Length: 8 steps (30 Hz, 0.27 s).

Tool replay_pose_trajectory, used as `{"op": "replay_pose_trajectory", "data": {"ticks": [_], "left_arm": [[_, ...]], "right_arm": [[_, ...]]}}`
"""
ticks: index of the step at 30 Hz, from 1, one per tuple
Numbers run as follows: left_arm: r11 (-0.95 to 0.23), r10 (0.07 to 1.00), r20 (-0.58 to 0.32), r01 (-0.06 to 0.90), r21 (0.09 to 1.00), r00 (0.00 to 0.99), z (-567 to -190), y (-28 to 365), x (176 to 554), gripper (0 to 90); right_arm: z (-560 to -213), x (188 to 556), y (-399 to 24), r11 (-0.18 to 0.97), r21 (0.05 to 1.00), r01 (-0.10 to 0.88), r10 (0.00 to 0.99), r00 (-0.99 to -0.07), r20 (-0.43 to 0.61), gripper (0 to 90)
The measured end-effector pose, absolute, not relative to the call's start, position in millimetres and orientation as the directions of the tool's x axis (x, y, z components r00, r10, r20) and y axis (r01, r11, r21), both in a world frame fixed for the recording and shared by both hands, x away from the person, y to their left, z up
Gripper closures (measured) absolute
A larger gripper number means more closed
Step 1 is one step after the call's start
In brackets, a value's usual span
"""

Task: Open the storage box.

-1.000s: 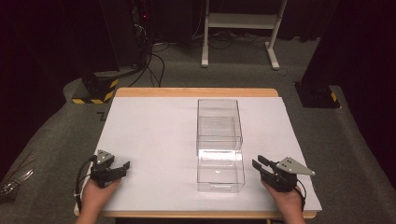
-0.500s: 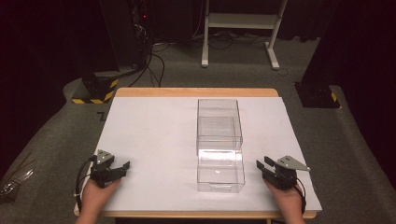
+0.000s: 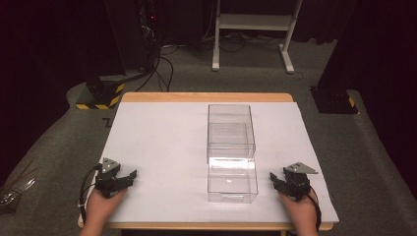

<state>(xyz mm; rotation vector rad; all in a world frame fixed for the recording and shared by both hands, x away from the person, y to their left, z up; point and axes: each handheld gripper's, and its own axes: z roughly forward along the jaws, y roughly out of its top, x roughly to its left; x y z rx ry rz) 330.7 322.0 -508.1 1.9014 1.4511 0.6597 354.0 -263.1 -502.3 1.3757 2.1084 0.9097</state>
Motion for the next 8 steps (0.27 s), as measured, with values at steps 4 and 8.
{"op": "replay_pose_trajectory", "data": {"ticks": [4, 8], "left_arm": [[-0.18, 0.965, 0.01, 0.637, 0.749, 0.262, -508.1, 322.0, 330.7, 29.0], [-0.18, 0.965, 0.01, 0.637, 0.749, 0.261, -508.1, 322.0, 330.7, 28.9]], "right_arm": [[-502.4, 354.2, -263.2, 0.28, 0.737, 0.615, 0.921, -0.389, -0.025, 40.0], [-502.4, 354.2, -263.3, 0.28, 0.737, 0.615, 0.921, -0.389, -0.024, 40.0]]}}
